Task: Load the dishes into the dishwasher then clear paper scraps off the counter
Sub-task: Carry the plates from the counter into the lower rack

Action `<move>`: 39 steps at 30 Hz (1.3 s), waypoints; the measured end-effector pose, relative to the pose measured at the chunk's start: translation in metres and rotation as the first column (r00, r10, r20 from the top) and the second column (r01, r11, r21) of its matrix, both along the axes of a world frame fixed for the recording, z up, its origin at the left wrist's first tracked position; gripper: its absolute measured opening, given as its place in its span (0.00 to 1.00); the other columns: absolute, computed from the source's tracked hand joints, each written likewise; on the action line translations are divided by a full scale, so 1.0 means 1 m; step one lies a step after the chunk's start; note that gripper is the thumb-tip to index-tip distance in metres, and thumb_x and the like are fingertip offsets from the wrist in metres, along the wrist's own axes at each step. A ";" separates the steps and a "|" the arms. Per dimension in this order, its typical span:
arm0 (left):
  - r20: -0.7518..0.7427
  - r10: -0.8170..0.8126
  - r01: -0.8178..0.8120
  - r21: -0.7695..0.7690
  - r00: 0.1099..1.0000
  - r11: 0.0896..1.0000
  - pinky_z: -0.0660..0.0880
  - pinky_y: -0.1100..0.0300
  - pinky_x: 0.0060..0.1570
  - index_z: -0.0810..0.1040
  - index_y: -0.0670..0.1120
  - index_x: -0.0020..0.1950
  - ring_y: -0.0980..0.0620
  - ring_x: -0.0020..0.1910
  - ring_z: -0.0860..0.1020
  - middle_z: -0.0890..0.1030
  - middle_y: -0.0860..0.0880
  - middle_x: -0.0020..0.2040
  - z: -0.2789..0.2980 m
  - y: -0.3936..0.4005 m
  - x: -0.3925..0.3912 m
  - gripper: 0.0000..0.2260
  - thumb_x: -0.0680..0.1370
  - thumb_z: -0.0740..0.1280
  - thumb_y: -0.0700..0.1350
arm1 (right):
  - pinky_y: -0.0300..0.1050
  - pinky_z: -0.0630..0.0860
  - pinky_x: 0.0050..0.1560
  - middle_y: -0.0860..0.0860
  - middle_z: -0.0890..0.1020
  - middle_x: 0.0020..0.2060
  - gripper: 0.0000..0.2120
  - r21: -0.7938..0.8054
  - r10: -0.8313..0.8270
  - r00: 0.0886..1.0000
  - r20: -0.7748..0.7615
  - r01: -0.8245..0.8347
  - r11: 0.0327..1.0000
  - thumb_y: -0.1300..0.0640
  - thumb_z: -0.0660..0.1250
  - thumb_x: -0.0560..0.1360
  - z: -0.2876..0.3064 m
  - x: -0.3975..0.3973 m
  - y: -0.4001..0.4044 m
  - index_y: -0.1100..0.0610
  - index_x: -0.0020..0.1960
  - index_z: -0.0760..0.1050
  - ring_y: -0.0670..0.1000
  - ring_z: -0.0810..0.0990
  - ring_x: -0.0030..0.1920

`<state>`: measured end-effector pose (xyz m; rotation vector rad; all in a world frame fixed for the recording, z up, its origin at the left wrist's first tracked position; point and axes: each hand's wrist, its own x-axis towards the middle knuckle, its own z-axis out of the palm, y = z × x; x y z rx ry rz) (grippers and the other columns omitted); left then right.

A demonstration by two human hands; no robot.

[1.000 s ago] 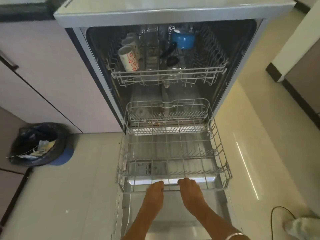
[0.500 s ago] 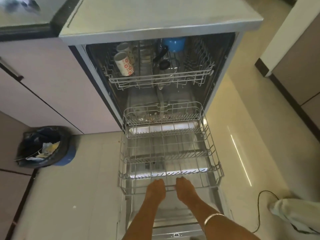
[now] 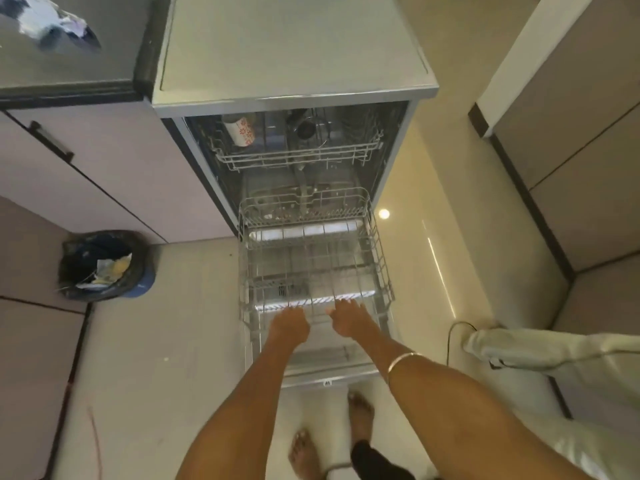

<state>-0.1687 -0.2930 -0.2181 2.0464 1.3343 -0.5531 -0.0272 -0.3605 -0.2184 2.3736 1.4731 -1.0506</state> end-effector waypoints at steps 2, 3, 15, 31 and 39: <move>0.023 0.022 -0.021 -0.042 0.999 0.999 0.75 0.55 0.62 0.76 0.40 0.63 0.45 0.61 0.78 0.79 0.42 0.63 0.035 -0.021 -0.008 0.14 0.79 0.58 0.40 | 0.55 0.60 0.72 0.59 0.70 0.71 0.22 0.015 -0.057 0.998 -0.025 0.058 0.998 0.50 0.53 0.84 0.030 -0.011 -0.016 0.61 0.72 0.66 0.59 0.66 0.72; 0.024 0.022 -0.020 -0.062 0.999 0.998 0.74 0.55 0.62 0.76 0.39 0.64 0.44 0.61 0.77 0.78 0.41 0.63 0.053 -0.033 -0.012 0.15 0.80 0.58 0.39 | 0.55 0.62 0.72 0.59 0.71 0.70 0.22 0.011 -0.077 0.996 -0.038 0.078 0.997 0.49 0.53 0.84 0.046 -0.017 -0.024 0.61 0.72 0.67 0.60 0.67 0.71; 0.036 0.091 -0.087 -0.099 0.995 0.991 0.72 0.53 0.61 0.75 0.35 0.64 0.41 0.62 0.77 0.77 0.37 0.64 0.193 -0.105 -0.048 0.15 0.81 0.57 0.40 | 0.55 0.70 0.65 0.61 0.73 0.67 0.20 -0.081 0.021 0.999 -0.045 -0.024 0.996 0.52 0.54 0.83 0.181 -0.056 -0.091 0.62 0.70 0.69 0.63 0.72 0.66; 0.039 0.150 -0.146 -0.077 0.988 0.986 0.74 0.54 0.52 0.78 0.33 0.56 0.40 0.56 0.78 0.80 0.37 0.57 0.237 -0.102 -0.048 0.13 0.81 0.57 0.40 | 0.57 0.63 0.73 0.60 0.63 0.76 0.23 -0.114 0.210 0.978 0.019 -0.207 0.972 0.55 0.50 0.83 0.212 -0.037 -0.068 0.56 0.78 0.60 0.61 0.64 0.74; 0.029 0.289 -0.289 -0.021 0.957 0.957 0.74 0.53 0.56 0.77 0.34 0.60 0.40 0.58 0.78 0.79 0.37 0.60 0.242 -0.094 -0.065 0.13 0.81 0.58 0.38 | 0.57 0.58 0.76 0.60 0.63 0.76 0.23 -0.107 0.370 0.929 0.021 -0.366 0.925 0.55 0.47 0.84 0.227 -0.056 -0.030 0.57 0.78 0.59 0.62 0.63 0.75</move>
